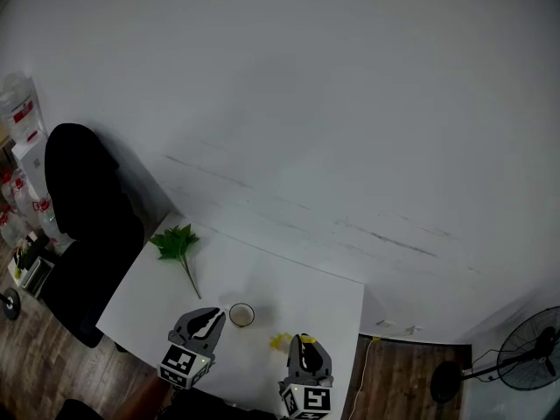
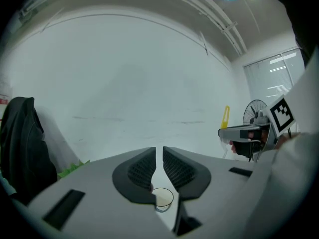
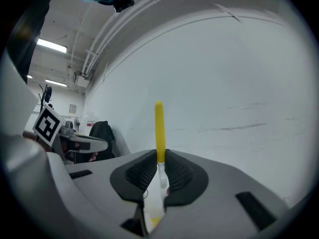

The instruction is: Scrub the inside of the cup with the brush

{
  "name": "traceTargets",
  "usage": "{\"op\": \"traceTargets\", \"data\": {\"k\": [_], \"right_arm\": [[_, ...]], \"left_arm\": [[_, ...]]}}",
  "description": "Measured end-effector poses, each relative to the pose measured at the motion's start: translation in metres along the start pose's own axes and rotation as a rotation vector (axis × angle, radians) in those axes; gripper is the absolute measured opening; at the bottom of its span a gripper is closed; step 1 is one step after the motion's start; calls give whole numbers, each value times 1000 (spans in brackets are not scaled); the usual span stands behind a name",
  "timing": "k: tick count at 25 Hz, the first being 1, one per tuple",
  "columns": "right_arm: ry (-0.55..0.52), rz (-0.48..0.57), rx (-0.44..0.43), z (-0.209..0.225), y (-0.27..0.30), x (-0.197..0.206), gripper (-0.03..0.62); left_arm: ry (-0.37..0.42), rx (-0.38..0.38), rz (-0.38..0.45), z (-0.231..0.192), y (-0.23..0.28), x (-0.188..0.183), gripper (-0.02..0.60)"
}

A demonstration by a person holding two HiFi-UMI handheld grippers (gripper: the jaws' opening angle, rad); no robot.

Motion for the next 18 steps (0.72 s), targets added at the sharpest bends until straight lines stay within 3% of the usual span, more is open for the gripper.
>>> {"op": "traceTargets", "data": {"k": [7,18], "right_arm": [[-1,-36,26,13,-22,30,63],[-5,-11,6,9,-29,23,63]], "left_arm": [[9,23,-13,18,-9,4,52],[17,23,-10,30,-13,3,49]]}}
Point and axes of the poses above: the fingertips, and each gripper's own axes: y forward along the fingers, z to its right, x out of its underside, the point moved 1 cm from there along -y, backward along the fingers, and after that the axes turned 7 degrees about y, right-handed, at the moved point
